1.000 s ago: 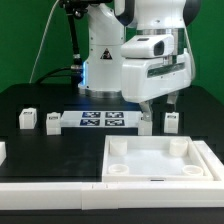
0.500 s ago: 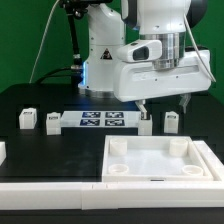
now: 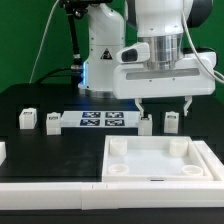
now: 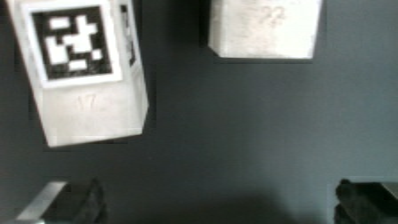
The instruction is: Assemble one leg
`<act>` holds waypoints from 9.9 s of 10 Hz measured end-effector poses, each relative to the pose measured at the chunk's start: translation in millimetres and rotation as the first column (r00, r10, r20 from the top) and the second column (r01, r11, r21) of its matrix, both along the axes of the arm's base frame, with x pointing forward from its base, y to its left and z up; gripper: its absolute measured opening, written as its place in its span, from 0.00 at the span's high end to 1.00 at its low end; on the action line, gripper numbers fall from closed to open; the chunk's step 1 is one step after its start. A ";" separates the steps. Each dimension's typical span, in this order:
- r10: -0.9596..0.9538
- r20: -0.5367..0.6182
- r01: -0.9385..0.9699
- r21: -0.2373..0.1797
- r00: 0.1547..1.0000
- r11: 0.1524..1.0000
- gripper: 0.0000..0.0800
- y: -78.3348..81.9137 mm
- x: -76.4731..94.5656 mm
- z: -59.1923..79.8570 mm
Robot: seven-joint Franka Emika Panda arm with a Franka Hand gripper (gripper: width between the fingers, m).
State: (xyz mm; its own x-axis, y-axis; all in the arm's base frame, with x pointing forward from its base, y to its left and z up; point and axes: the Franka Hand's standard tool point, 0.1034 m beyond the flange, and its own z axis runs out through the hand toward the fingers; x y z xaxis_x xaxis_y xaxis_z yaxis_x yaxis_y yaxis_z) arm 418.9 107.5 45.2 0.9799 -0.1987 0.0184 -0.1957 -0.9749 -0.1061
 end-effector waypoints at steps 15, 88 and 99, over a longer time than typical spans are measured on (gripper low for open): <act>0.099 -0.699 -0.051 0.088 0.709 0.995 0.19 23.7 -49.6 -13.1; 0.330 0.535 -0.276 -0.181 0.778 0.944 0.64 1.3 190.1 42.7; 0.352 0.499 -0.302 -0.180 0.792 0.936 0.27 2.8 180.5 23.2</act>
Offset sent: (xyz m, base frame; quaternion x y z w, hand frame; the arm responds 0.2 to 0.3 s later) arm -0.0277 0.0305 -0.0035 0.0100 0.0077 0.0267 0.9996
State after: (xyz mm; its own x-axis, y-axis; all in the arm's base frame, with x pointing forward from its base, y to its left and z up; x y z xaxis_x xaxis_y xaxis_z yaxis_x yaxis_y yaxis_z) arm 599.5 110.2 68.3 0.8267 0.1583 0.5399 0.1958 -0.9806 -0.0122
